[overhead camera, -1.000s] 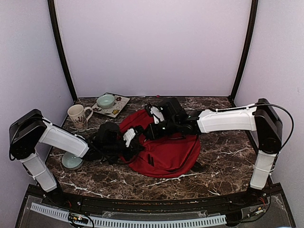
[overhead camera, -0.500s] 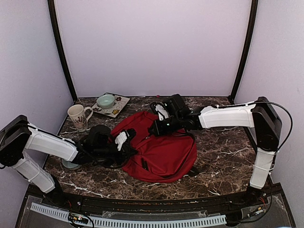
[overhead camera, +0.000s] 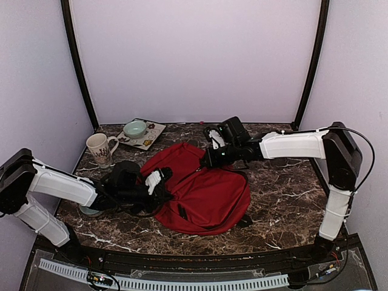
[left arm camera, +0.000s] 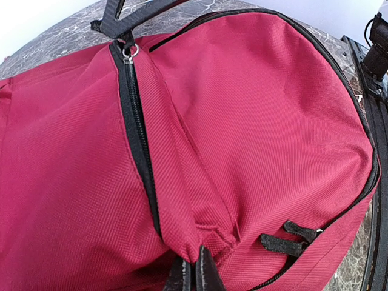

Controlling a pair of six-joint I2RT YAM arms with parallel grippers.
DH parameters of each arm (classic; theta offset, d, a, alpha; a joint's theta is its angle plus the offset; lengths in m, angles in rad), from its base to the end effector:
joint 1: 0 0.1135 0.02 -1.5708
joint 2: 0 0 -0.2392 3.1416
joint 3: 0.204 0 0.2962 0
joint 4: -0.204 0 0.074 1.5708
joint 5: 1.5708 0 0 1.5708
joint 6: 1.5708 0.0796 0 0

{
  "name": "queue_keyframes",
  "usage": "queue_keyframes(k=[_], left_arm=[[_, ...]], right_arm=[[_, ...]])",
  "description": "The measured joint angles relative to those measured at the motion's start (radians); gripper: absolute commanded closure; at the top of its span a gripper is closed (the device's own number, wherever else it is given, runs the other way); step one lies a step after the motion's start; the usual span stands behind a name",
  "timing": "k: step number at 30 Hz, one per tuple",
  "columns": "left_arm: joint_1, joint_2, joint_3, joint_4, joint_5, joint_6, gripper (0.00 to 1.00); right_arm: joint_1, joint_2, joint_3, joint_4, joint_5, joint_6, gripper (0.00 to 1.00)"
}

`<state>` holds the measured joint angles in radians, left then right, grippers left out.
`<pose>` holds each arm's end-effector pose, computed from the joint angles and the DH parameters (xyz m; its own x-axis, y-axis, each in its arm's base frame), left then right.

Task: Pack the student bag
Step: Zip the lower front pocket of the student bag.

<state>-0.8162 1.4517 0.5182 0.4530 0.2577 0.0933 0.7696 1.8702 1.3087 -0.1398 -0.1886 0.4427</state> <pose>0.2224 -0.2662 0.0838 -0.2352 0.3817 -0.8939 0.8851 0.4642 -0.0347 0.3374 0.3477 0.1402 -0.7556 -0.1462 -0.6385 -0.5121 0.7397 0.4366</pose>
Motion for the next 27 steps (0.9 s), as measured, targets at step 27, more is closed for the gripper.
queue_keyframes(k=[27], left_arm=[[-0.001, 0.067, 0.128, -0.089, 0.132, 0.064, 1.00]], right_arm=[[-0.017, -0.378, -0.317, -0.024, 0.035, 0.121, 1.00]])
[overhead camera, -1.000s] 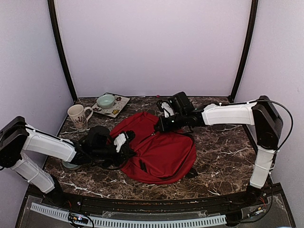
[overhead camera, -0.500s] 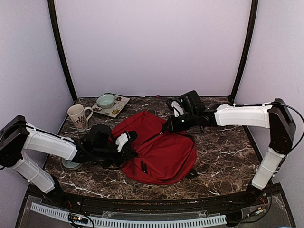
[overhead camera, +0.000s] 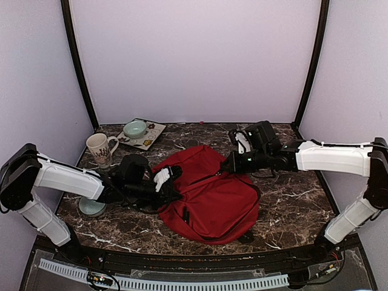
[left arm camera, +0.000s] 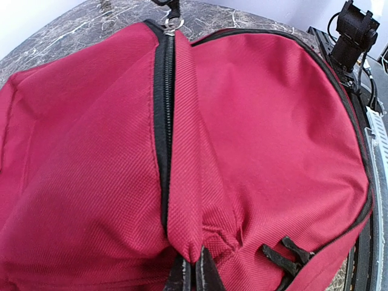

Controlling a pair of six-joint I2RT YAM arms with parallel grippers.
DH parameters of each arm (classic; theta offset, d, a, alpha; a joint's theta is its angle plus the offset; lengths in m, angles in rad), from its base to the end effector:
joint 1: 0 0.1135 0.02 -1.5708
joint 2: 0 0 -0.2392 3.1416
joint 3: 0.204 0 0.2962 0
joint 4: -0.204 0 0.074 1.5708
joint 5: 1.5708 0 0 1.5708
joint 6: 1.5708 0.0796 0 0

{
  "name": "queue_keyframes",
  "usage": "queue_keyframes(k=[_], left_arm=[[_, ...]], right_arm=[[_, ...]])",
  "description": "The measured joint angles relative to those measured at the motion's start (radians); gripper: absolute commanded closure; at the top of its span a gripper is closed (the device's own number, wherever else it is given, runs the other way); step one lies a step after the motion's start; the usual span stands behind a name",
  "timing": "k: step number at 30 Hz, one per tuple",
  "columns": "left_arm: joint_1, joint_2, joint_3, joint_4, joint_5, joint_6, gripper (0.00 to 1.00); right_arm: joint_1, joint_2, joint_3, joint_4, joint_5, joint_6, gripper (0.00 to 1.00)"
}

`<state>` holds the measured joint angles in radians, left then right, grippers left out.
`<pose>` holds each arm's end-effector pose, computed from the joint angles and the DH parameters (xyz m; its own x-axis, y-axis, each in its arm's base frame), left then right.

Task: Pack the student bag
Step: Zip the lower front pocket of the student bag.

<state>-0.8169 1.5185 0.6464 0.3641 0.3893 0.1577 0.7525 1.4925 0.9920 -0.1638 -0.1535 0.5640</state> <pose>0.2306 -0.2897 0.0971 -0.1872 0.4117 -0.8919 0.9426 0.3310 -0.0451 0.2872 0.2855 0.1713 -0.7884 -0.0144 -0.6150 -0.4045 0.7654 0.5006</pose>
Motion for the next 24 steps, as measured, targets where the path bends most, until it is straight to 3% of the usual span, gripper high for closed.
queue_keyframes(k=[24], left_arm=[[0.000, -0.087, -0.085, -0.002, -0.166, -0.103, 1.00]], right_arm=[[-0.062, 0.191, 0.070, 0.039, 0.034, -0.013, 1.00]])
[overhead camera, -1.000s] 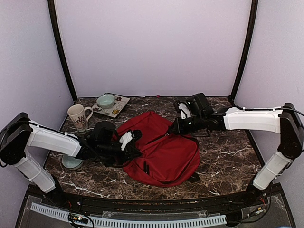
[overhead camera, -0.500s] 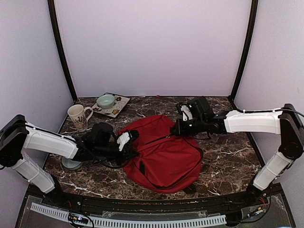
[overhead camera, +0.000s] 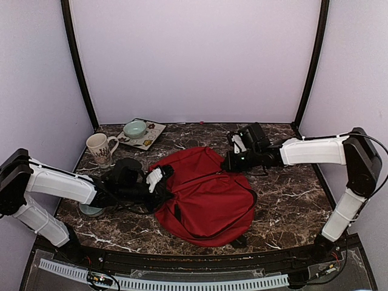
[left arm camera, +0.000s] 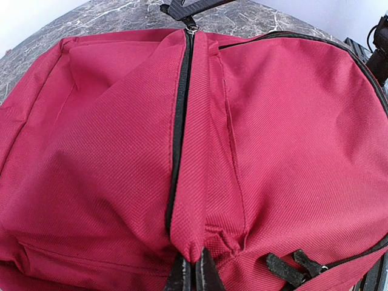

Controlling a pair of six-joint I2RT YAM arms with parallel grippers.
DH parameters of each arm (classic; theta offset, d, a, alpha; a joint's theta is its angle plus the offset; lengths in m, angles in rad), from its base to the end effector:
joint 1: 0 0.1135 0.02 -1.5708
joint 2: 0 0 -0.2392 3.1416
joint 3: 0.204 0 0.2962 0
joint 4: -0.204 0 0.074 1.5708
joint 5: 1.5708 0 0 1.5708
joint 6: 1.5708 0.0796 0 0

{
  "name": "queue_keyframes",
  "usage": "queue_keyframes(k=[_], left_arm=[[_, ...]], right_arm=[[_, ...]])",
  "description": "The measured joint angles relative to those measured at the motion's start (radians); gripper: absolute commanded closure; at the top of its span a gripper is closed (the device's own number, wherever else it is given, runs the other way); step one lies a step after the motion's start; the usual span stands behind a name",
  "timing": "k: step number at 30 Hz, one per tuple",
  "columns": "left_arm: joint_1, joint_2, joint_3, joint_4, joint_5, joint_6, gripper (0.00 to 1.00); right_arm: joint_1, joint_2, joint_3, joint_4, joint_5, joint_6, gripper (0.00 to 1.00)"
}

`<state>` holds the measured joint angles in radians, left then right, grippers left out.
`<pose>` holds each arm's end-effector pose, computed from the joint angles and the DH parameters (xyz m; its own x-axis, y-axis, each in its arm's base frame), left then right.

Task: Pack the student bag
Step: Zip the lower front pocket of the student bag.

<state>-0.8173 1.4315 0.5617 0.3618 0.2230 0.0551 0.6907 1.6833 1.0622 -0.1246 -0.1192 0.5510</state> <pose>0.2281 -0.2689 0.0937 -0.2858 0.3832 -0.8783 0.8605 0.5060 -0.0593 0.3255 0.2813 0.1274 -0.8120 0.0033 -0.5837 -0.3225 0.8309 0.4533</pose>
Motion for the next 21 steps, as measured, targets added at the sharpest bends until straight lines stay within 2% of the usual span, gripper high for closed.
queue_keyframes(k=[9, 11, 16, 18, 21], left_arm=[[0.000, 0.000, 0.001, -0.011, 0.000, -0.003, 1.00], [0.000, 0.002, 0.006, -0.018, 0.000, -0.010, 0.87], [0.001, 0.004, 0.019, -0.042, 0.005, -0.027, 0.47], [0.002, 0.002, 0.022, -0.050, 0.004, -0.029, 0.32], [0.004, -0.011, 0.023, -0.069, 0.001, -0.042, 0.26]], right_arm=[[-0.016, 0.003, 0.012, 0.003, -0.076, -0.027, 1.00], [-0.014, 0.027, 0.055, -0.002, -0.108, -0.030, 1.00], [0.007, 0.132, 0.177, -0.007, -0.144, -0.042, 0.99], [0.012, 0.189, 0.240, -0.029, -0.151, -0.041, 0.86], [0.014, 0.288, 0.370, -0.110, -0.150, -0.035, 0.66]])
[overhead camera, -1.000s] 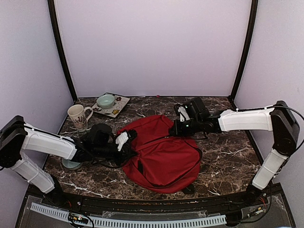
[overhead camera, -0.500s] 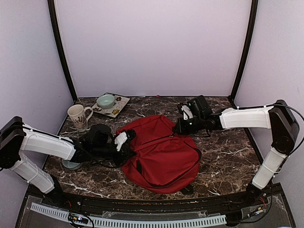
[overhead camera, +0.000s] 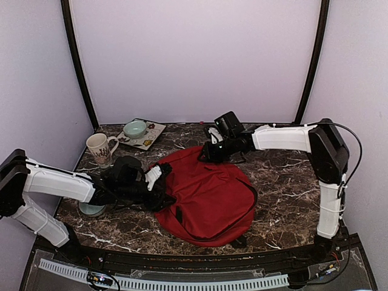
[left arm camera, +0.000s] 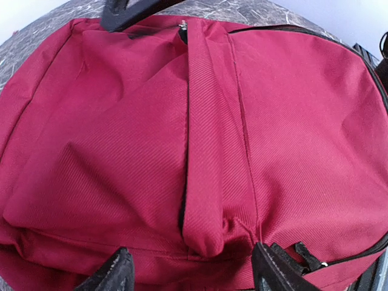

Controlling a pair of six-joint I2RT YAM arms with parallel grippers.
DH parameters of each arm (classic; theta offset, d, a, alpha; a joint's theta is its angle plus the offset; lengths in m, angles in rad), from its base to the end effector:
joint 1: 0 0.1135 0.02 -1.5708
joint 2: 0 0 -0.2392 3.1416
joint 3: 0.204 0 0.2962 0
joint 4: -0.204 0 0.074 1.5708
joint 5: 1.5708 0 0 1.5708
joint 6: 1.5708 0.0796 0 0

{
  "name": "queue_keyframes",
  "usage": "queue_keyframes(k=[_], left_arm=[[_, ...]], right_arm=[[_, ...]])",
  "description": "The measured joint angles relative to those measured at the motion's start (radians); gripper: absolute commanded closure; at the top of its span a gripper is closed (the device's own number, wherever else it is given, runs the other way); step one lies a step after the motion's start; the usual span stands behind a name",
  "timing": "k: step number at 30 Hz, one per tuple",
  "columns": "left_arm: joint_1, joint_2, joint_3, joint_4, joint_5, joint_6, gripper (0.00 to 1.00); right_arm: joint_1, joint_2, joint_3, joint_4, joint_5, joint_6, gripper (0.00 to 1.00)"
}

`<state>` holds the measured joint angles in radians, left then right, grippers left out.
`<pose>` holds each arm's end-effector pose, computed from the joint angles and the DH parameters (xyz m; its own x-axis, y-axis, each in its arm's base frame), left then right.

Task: Pack the student bag
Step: Zip the lower front pocket of the student bag, then reset both arms

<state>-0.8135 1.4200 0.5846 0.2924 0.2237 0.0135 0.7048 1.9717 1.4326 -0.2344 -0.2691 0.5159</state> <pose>0.2296 -0.2686 0.0968 -0.3436 0.3826 -0.8576 0.8438 0.5267 -0.1031 0.3679 0.3407 0.1310 -0.8425 -0.0923 -0.5307 -0.4068 0.7549 0.5145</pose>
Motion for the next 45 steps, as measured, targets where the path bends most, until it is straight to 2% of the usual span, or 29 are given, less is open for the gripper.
queue_keyframes(k=[3, 10, 14, 18, 20, 25, 29, 31, 34, 36, 40, 43, 45], left_arm=[[0.000, -0.026, 0.005, -0.023, -0.008, 0.001, 0.21], [0.000, -0.095, 0.060, -0.089, -0.080, 0.005, 0.21], [0.000, -0.130, 0.125, -0.144, -0.199, 0.034, 0.21], [0.003, -0.156, 0.195, -0.201, -0.368, 0.103, 0.21], [0.023, -0.179, 0.213, -0.224, -0.421, 0.142, 0.21], [0.153, -0.240, 0.212, -0.237, -0.459, 0.192, 0.18], [0.262, -0.246, 0.174, -0.218, -0.478, 0.207, 0.02], [0.293, -0.252, 0.141, -0.207, -0.483, 0.215, 0.01], [0.356, -0.259, 0.083, -0.173, -0.453, 0.217, 0.01], [0.425, -0.254, 0.061, -0.151, -0.412, 0.206, 0.01], [0.549, -0.203, 0.049, -0.084, -0.353, 0.184, 0.02], [0.608, -0.133, 0.042, -0.020, -0.314, 0.182, 0.04], [0.641, -0.081, 0.030, 0.026, -0.288, 0.182, 0.04]], right_arm=[[0.000, 0.085, 0.129, -0.063, 0.004, -0.006, 0.58], [-0.001, 0.099, 0.259, -0.175, 0.055, -0.032, 0.55], [-0.007, 0.090, 0.377, -0.218, 0.144, -0.091, 0.53], [-0.027, 0.004, 0.377, -0.233, 0.251, -0.157, 0.53], [-0.047, -0.082, 0.327, -0.222, 0.314, -0.190, 0.50], [-0.129, -0.335, 0.154, -0.155, 0.460, -0.266, 0.39], [-0.243, -0.496, 0.010, -0.108, 0.515, -0.300, 0.15], [-0.307, -0.568, -0.068, -0.087, 0.553, -0.308, 0.07], [-0.353, -0.663, -0.186, -0.051, 0.654, -0.316, 0.06], [-0.355, -0.721, -0.272, -0.014, 0.699, -0.325, 0.10], [-0.356, -0.813, -0.512, 0.142, 0.690, -0.404, 0.12], [-0.360, -0.853, -0.701, 0.262, 0.684, -0.445, 0.01], [-0.365, -0.872, -0.790, 0.322, 0.681, -0.455, 0.00]])
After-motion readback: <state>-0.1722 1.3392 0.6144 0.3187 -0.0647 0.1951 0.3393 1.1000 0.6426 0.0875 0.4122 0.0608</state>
